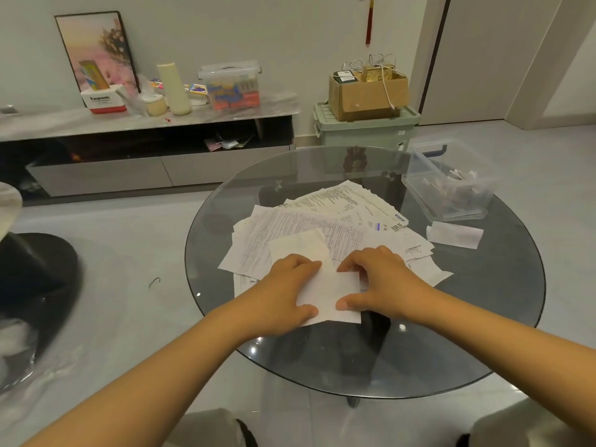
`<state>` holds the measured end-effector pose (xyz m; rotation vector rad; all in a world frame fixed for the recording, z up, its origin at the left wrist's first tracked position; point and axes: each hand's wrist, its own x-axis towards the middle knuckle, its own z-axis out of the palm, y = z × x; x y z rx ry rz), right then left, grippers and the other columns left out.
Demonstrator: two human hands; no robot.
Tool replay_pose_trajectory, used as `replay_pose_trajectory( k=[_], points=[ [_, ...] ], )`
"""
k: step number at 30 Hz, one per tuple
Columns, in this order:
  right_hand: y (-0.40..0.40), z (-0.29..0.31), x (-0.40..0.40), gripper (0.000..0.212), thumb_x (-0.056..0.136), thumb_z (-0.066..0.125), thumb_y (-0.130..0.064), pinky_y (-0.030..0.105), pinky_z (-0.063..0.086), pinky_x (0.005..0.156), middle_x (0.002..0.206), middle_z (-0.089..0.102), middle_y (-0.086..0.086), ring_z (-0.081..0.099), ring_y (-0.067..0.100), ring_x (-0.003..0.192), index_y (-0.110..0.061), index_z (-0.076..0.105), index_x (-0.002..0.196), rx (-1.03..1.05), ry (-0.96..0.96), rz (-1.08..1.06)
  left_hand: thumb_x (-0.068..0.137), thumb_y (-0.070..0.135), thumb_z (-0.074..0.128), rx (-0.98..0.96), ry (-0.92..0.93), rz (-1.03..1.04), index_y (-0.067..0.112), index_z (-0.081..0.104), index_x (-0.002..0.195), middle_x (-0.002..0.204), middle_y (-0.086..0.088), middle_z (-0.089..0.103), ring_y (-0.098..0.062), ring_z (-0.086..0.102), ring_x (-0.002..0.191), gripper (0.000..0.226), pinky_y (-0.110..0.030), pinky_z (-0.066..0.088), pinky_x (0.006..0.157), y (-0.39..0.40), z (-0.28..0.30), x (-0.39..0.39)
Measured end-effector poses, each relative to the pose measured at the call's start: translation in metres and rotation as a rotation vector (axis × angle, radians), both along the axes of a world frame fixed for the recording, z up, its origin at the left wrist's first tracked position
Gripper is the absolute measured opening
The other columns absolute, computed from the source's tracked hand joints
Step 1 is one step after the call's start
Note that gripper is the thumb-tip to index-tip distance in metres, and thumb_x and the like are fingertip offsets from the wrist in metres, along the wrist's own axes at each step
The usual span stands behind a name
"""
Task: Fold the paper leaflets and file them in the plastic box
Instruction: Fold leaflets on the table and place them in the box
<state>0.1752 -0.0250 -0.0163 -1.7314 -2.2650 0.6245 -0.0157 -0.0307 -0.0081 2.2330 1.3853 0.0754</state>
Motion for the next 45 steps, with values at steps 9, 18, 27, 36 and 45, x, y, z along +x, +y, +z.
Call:
replay_pose_trajectory(
  k=[9, 18, 27, 36, 45],
  points=[
    [0.003, 0.013, 0.013, 0.017, 0.078, 0.074, -0.026, 0.010, 0.038, 0.052, 0.064, 0.054, -0.006, 0.046, 0.006, 0.060, -0.016, 0.063, 0.071, -0.034, 0.420, -0.257, 0.087, 0.026, 0.064, 0.244, -0.210, 0.193, 0.026, 0.068, 0.109, 0.102, 0.012, 0.053, -0.001, 0.044, 0.082, 0.022, -0.015, 0.032, 0.077, 0.018, 0.011, 0.015],
    [-0.002, 0.046, 0.030, 0.013, 0.081, 0.069, -0.029, 0.014, 0.048, 0.071, 0.082, 0.073, -0.002, 0.065, 0.008, 0.077, -0.017, 0.074, 0.081, 0.152, 0.832, -0.295, 0.086, 0.021, 0.067, 0.198, -0.694, 0.339, 0.029, 0.070, 0.080, 0.074, 0.018, 0.065, 0.001, 0.060, 0.068, 0.011, -0.009, 0.044, 0.063, 0.027, 0.037, 0.035],
    [0.000, 0.043, 0.043, 0.015, 0.083, 0.066, -0.029, 0.018, 0.046, 0.066, 0.080, 0.070, 0.013, 0.060, 0.013, 0.069, -0.016, 0.072, 0.082, 0.081, 0.736, -0.265, 0.084, 0.031, 0.068, 0.107, -0.588, 0.272, 0.029, 0.067, 0.072, 0.070, 0.017, 0.064, 0.009, 0.056, 0.065, 0.012, -0.004, 0.039, 0.061, 0.022, 0.026, 0.044],
    [0.004, 0.002, 0.035, 0.008, 0.086, 0.064, -0.028, 0.025, 0.046, 0.068, 0.076, 0.063, -0.005, 0.058, 0.011, 0.071, -0.021, 0.062, 0.083, 0.015, 0.335, -0.246, 0.085, 0.031, 0.066, 0.057, -0.264, 0.268, 0.009, 0.056, 0.064, 0.071, -0.006, 0.053, -0.012, 0.043, 0.062, 0.032, -0.020, 0.034, 0.060, 0.015, -0.002, 0.047],
    [0.004, -0.006, 0.030, 0.071, 0.075, 0.075, -0.034, 0.019, 0.033, 0.078, 0.117, 0.048, -0.007, 0.042, 0.007, 0.097, -0.026, 0.037, 0.134, -0.027, 0.130, -0.120, 0.073, 0.032, 0.078, 0.135, -0.224, 0.250, 0.030, 0.044, 0.085, 0.085, 0.012, 0.049, -0.005, 0.045, 0.073, 0.036, -0.018, 0.038, 0.067, 0.021, -0.015, 0.045]
  ],
)
